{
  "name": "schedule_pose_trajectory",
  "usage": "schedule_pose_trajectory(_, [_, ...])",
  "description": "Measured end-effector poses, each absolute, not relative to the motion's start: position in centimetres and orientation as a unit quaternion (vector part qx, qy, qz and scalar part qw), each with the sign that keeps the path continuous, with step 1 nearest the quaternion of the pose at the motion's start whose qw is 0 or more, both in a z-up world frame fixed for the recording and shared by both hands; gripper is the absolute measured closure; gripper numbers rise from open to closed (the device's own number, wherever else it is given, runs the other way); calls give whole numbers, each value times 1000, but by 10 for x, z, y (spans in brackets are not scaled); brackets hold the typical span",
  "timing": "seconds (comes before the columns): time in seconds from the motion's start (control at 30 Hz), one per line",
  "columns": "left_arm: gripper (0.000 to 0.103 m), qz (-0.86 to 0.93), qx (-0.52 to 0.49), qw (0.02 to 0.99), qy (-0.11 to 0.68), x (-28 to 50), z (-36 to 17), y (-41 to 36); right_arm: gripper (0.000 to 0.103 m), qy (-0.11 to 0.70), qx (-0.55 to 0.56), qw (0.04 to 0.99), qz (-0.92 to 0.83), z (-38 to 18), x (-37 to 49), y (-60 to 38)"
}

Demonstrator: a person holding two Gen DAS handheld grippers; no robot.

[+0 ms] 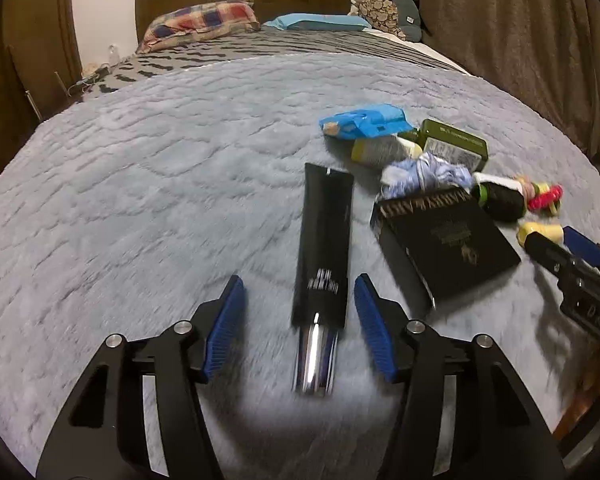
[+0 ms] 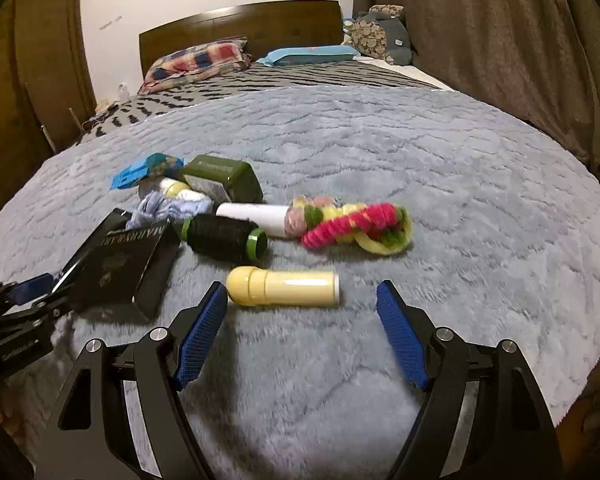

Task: Collect trash
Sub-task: 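Grasp the black tube with the left gripper while the right grasps the yellow cylinder, then lower the tube and cylinder into the black bin and open both grippers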

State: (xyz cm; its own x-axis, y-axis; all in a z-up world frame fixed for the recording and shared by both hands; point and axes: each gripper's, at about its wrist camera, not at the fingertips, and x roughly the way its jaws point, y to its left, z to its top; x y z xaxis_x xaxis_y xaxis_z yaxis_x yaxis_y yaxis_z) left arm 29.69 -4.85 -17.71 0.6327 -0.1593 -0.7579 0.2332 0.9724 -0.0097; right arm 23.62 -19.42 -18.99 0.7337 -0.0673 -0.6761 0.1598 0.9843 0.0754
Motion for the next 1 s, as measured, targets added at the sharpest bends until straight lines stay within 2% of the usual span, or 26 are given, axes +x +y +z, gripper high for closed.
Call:
schedule_pose_trajectory(0.23, [62,-113,57,898,421,310,-179,-57,26,362,44,929,-68,-193,245,-184])
schedule_pose_trajectory(0.33, [78,-119,56,898,420,307,-177,-56,38,363,37,929,-69,-195,242,-182])
schedule_pose_trajectory(0.4, [78,-118,56,898,419,301,-177,-56,43,363,36,929,-64,-194,238,-182])
schedule_pose_trajectory(0.6, [78,-117,58,901,414,276,-175,-51,43,362,34,930,-46,-189,219,-181])
schedule_pose_trajectory(1.0, [78,-122,50,908,397,176,-164,-36,44,356,12,934,23,-180,146,-156])
